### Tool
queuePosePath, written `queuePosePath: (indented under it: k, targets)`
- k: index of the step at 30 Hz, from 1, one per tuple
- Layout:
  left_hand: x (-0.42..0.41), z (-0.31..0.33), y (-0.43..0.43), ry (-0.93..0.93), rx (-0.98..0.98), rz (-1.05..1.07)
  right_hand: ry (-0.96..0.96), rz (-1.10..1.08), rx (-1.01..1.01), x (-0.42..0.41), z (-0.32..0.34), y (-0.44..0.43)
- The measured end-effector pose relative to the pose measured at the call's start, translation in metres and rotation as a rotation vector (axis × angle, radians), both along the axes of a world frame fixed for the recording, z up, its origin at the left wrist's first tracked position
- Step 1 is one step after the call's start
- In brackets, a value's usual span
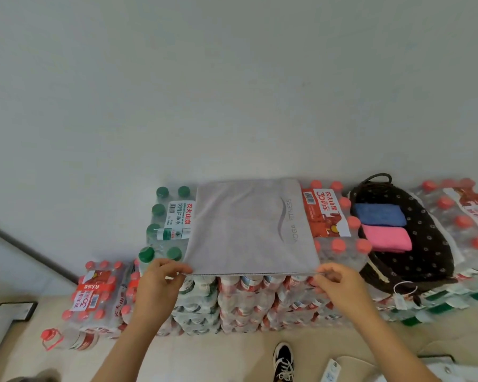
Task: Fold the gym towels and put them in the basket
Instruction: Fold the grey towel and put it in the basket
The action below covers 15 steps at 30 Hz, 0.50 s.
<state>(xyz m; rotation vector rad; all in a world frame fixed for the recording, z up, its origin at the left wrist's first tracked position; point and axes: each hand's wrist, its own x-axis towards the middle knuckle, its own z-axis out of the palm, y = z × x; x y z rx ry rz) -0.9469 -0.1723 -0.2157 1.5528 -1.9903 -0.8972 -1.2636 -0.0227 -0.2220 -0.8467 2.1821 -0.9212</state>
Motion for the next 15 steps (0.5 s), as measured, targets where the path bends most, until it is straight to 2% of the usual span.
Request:
queuePosePath:
  k: [5,9,11,15]
  targets:
    - [0.003,0.007,0.006,0.065,0.195,0.033,0.113,0.002,0.036,0.005,0.0,0.001]
    - [0.007,0.011,0.012,0.272,0.441,0.12,0.077,-0.117,0.009,0.007,-0.004,0.003]
    - [0.008,0.01,0.018,0.343,0.494,0.146,-0.065,-0.242,-0.026,0.008,-0.002,0.002]
    - [0.007,0.007,0.025,0.468,0.45,0.183,-0.528,-0.417,-0.155,0.017,0.003,-0.003]
